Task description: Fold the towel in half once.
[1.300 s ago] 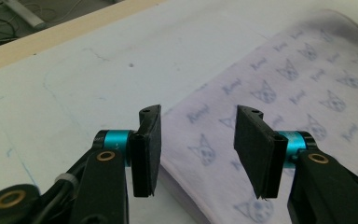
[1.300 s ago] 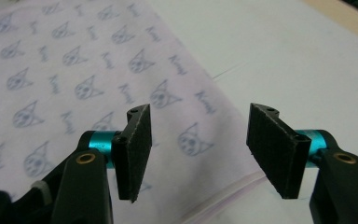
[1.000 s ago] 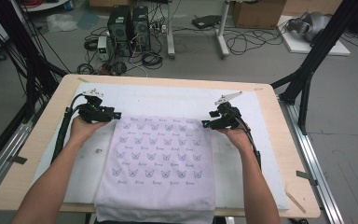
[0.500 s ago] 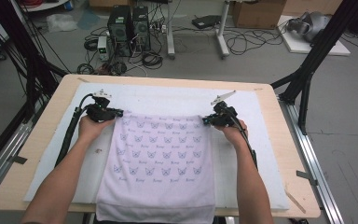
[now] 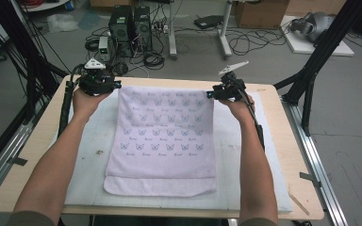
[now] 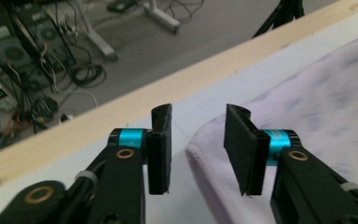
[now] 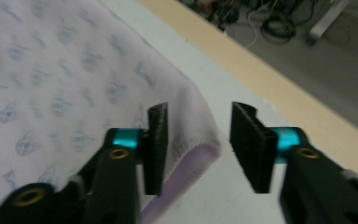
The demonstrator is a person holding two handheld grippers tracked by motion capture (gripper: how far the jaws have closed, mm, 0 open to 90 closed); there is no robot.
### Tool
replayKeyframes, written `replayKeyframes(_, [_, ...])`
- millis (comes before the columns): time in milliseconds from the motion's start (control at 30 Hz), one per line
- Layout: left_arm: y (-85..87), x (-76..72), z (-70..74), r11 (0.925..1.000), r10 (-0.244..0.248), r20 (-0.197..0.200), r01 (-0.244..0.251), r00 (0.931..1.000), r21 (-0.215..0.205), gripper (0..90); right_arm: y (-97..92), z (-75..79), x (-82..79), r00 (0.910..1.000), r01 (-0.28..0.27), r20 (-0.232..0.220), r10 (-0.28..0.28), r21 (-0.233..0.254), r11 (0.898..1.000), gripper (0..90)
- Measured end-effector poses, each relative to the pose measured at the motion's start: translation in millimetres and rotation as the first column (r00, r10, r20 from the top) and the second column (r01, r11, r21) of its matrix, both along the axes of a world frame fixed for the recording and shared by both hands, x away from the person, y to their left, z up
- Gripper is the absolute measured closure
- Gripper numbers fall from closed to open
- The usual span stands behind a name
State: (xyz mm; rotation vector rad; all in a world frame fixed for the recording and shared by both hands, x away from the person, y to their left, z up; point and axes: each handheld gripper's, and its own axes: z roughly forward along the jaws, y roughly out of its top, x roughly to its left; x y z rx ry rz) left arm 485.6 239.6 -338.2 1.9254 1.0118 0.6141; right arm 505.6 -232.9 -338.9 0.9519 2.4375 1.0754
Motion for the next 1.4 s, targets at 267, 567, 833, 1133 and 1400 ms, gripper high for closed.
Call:
replayKeyframes(267, [17.2,-33.5,-31.0,0.9971,-0.056,-0.037,0.054,0.9978,-0.053,53.2,1.0,-27.2,-32.4,0.9967,-0.048,-0.065,0.049,0.008,0.999,41.8])
replayKeyframes(567, [9.4,-88.8,-40.6,0.9856,-0.167,-0.012,0.167,0.9859,-0.029,45.1,5.2,-15.1,-96.6,0.9888,-0.148,-0.007,0.149,0.057,0.987,38.6])
replayKeyframes(833, [9.6,-140.5,-57.2,0.9734,-0.228,-0.02,0.227,0.9735,-0.028,42.0,-5.8,-37.4,-153.3,0.9803,-0.197,0.027,0.195,0.058,0.979,48.2])
replayKeyframes(1133, [6.1,-184.3,-78.3,0.9585,-0.283,-0.028,0.281,0.9588,-0.046,46.0,-13.0,-75.5,-193.9,0.9726,-0.232,0.005,0.232,0.061,0.971,55.4])
replayKeyframes(1400, [-1.1,-200.5,-92.7,0.9383,-0.346,-0.074,0.345,0.9353,-0.021,50.8,-9.9,-92.6,-208.1,0.9611,-0.275,-0.01,0.276,0.072,0.959,57.0])
